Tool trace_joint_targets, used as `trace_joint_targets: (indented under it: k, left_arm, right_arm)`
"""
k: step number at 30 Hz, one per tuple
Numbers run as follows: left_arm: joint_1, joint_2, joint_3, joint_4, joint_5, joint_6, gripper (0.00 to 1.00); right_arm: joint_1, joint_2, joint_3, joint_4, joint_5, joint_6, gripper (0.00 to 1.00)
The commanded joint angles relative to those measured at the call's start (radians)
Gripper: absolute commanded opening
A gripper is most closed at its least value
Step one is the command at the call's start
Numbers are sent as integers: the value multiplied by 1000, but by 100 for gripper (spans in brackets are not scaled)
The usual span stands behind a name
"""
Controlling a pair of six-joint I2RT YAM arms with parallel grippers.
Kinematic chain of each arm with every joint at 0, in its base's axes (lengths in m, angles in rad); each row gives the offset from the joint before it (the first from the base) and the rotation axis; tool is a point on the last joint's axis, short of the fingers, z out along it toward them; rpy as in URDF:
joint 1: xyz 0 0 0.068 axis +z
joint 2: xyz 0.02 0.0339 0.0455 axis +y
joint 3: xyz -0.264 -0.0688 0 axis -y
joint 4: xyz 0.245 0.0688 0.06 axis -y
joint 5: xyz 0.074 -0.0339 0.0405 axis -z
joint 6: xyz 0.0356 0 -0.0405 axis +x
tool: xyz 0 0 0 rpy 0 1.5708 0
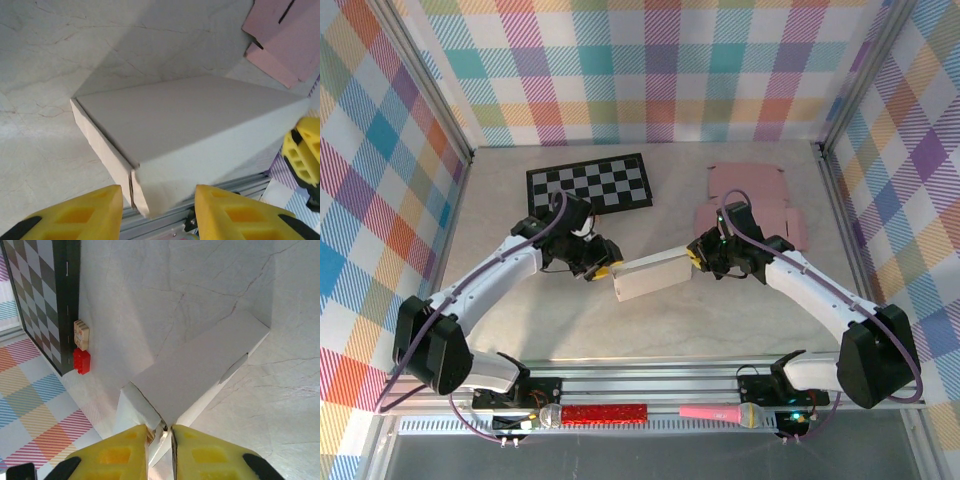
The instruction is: Fold the paper box
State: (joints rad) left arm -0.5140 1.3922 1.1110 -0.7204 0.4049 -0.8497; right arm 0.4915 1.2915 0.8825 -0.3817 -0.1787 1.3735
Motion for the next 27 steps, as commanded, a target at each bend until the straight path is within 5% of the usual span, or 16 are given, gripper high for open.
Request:
trace_joint_targets:
  k: [1,11,27]
  left_arm:
    - [5,-6,-25,43,20,-44,40]
    - [5,-55,-136,61,-18,-19,25]
    - [-22,-124,-344,171,-45,94,23]
  right_arm:
    - [-4,38,-42,-158,23,7,17]
    - [-3,64,-24,-189,18,2,17]
    - [-7,75,20,-220,-8,-4,22]
